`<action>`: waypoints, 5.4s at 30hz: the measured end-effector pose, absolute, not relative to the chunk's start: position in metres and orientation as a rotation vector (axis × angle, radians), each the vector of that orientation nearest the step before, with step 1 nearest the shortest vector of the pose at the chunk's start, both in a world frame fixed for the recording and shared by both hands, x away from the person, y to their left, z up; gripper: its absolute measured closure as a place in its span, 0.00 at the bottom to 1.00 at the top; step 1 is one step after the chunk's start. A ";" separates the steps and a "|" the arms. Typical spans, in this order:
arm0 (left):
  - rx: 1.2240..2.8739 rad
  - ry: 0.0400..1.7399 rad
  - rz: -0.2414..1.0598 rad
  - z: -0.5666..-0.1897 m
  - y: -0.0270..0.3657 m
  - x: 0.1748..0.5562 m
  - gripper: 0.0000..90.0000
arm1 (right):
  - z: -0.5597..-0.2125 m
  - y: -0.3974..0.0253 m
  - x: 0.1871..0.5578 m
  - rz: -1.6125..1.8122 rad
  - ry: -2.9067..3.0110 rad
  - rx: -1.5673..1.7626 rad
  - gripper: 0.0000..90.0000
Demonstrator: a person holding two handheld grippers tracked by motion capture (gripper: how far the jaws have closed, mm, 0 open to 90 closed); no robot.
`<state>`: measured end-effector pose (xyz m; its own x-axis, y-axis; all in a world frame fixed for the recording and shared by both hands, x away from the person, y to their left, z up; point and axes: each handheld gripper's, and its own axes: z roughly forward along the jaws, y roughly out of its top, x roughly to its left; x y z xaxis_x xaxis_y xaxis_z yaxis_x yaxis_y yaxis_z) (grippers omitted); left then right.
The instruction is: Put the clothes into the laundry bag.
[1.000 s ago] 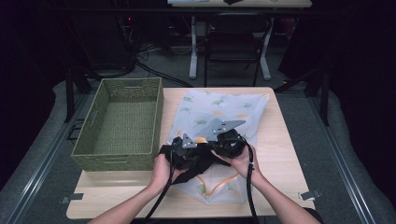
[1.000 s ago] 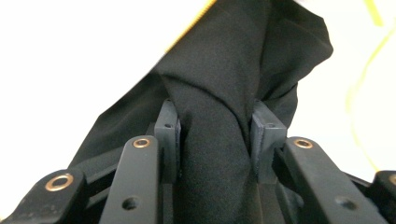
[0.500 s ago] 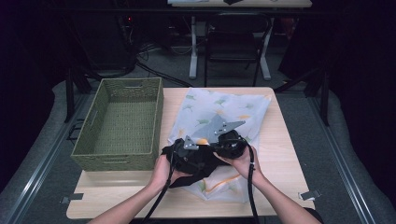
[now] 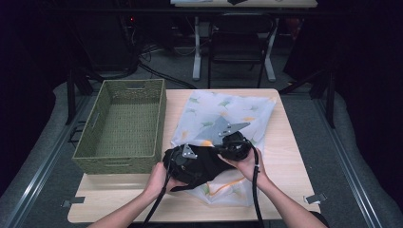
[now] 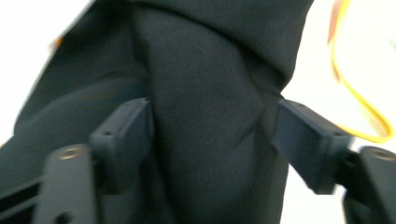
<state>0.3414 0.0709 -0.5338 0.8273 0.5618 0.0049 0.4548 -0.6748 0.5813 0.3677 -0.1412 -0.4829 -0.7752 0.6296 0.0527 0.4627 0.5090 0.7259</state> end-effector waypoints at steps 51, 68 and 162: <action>2.270 0.808 0.302 -0.557 0.059 0.347 0.94 | -0.482 -0.139 0.369 1.148 2.536 0.943 0.99; 2.101 0.870 0.363 -0.554 0.036 0.375 0.92 | -0.480 -0.145 0.372 1.208 2.522 1.009 0.99; 1.709 0.994 0.480 -0.548 0.036 0.393 0.97 | -0.453 -0.154 0.361 1.425 2.453 1.042 0.99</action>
<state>0.3928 0.0360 -0.5477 0.5739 0.8051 -0.1501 0.3830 -0.1019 0.9181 0.3613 -0.1540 -0.4531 -0.7557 0.6143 0.2271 0.5016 0.3199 0.8038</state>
